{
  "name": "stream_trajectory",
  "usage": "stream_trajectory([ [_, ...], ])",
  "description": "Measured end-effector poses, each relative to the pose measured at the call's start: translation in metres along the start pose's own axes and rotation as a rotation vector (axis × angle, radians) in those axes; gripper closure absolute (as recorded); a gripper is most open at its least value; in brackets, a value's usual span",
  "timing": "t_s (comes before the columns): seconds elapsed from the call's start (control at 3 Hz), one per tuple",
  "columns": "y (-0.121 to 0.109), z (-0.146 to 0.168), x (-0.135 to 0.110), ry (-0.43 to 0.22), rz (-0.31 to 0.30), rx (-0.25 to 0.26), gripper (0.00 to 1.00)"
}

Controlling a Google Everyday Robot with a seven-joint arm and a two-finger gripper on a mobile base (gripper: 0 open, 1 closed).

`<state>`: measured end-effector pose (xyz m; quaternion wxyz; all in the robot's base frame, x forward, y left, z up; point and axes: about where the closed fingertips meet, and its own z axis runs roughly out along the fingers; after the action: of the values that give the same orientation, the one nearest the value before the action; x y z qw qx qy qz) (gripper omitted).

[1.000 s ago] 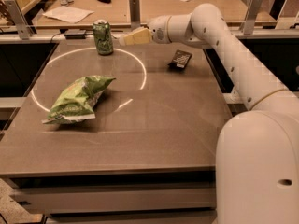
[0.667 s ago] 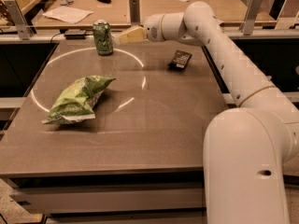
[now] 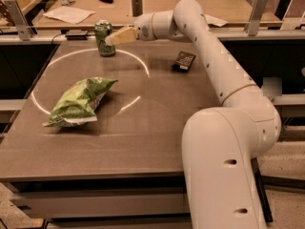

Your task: Pick green can

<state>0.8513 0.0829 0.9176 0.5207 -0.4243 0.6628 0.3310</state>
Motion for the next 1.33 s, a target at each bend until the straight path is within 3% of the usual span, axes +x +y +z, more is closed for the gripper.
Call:
stream_trajectory([
  [0.33,0.008,0.033,-0.002,0.004,-0.016,-0.07,0.0],
  [0.67,0.008,0.033,-0.002,0.004,-0.016,-0.07,0.0],
  [1.33,0.024,0.047,0.008,0.086,0.049,-0.047,0.0],
])
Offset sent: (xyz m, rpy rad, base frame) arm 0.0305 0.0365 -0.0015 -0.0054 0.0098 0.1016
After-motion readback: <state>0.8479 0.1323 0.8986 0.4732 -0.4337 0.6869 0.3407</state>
